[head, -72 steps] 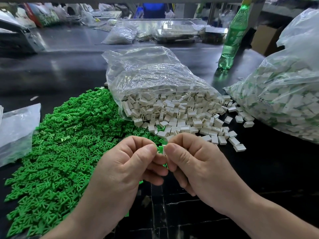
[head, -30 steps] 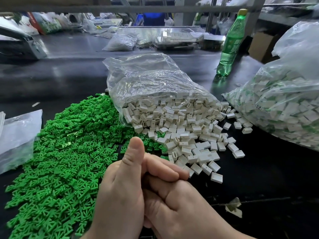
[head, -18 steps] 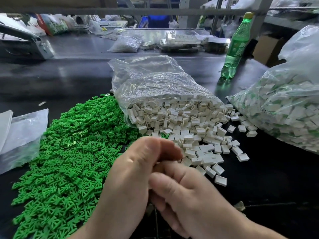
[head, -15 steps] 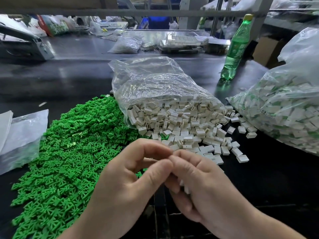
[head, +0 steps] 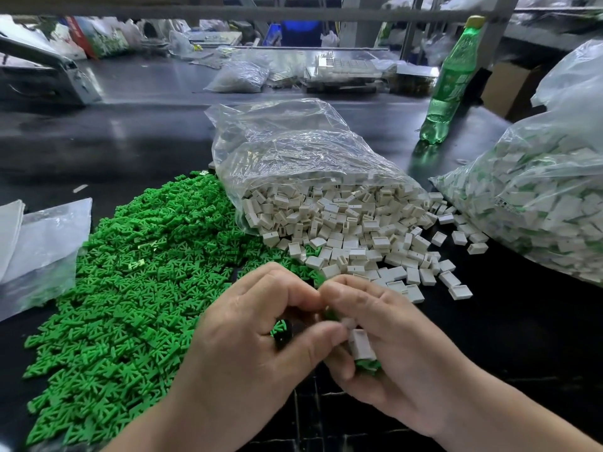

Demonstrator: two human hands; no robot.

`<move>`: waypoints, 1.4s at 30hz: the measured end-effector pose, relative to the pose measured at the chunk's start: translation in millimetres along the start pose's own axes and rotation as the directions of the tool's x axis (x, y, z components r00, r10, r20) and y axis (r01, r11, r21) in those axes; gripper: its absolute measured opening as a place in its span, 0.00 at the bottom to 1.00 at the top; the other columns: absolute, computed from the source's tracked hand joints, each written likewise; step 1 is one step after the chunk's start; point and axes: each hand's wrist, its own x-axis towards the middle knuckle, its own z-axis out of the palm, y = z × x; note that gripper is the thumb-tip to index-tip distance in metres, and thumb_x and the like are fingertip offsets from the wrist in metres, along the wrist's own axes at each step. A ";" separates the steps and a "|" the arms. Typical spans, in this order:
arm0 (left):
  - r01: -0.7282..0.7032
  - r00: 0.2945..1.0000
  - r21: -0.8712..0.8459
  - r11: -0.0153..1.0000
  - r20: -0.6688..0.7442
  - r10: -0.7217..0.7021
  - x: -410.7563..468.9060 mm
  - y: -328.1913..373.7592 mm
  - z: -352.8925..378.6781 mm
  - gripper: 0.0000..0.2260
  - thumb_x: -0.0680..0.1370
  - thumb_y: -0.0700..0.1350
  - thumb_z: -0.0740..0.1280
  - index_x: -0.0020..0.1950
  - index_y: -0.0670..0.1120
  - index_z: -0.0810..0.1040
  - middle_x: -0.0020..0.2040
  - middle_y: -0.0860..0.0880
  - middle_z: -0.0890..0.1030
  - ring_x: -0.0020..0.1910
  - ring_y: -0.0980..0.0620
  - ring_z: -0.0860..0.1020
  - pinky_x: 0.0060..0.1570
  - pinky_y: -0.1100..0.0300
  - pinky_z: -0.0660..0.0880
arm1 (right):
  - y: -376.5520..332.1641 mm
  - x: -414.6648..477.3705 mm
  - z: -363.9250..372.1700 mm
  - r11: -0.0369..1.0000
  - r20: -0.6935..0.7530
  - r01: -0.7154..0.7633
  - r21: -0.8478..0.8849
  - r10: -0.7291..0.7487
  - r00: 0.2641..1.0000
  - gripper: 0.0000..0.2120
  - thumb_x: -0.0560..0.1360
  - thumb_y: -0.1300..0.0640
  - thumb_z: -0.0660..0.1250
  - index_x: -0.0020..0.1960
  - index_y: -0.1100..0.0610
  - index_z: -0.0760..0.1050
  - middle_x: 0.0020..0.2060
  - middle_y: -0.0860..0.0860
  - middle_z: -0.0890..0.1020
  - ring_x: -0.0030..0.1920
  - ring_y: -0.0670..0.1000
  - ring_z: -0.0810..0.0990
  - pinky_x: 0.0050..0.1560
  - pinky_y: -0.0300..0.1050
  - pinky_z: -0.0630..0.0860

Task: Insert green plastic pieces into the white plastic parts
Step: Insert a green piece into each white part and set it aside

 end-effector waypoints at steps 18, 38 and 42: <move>0.022 0.950 0.547 0.837 0.249 -0.188 -4.0 -20.8 -1.6 0.17 0.74 0.63 0.63 0.55 0.57 0.82 0.46 0.59 0.77 0.45 0.57 0.76 0.42 0.69 0.64 | -33.8 -9.5 -20.7 -0.066 -0.342 -0.381 -0.922 -0.316 0.885 0.13 0.75 0.35 0.67 0.54 0.40 0.77 0.38 0.39 0.77 0.38 0.40 0.77 0.31 0.32 0.70; -0.053 0.956 0.510 0.859 0.274 -0.103 2.0 -24.2 9.3 0.13 0.82 0.54 0.56 0.46 0.54 0.79 0.39 0.58 0.78 0.38 0.57 0.76 0.40 0.55 0.77 | -22.2 -8.2 -23.0 -0.113 -0.158 -0.214 -0.970 -0.376 0.913 0.10 0.78 0.42 0.64 0.45 0.47 0.75 0.34 0.43 0.79 0.33 0.42 0.76 0.32 0.37 0.71; 0.395 0.914 -0.094 0.914 0.144 -0.380 3.2 -19.3 0.9 0.12 0.75 0.62 0.58 0.46 0.58 0.77 0.41 0.58 0.84 0.40 0.60 0.82 0.39 0.65 0.79 | -21.6 -10.1 -24.4 0.462 -0.112 0.052 -0.886 -0.321 0.941 0.05 0.76 0.46 0.72 0.45 0.44 0.78 0.26 0.42 0.80 0.23 0.40 0.73 0.24 0.30 0.66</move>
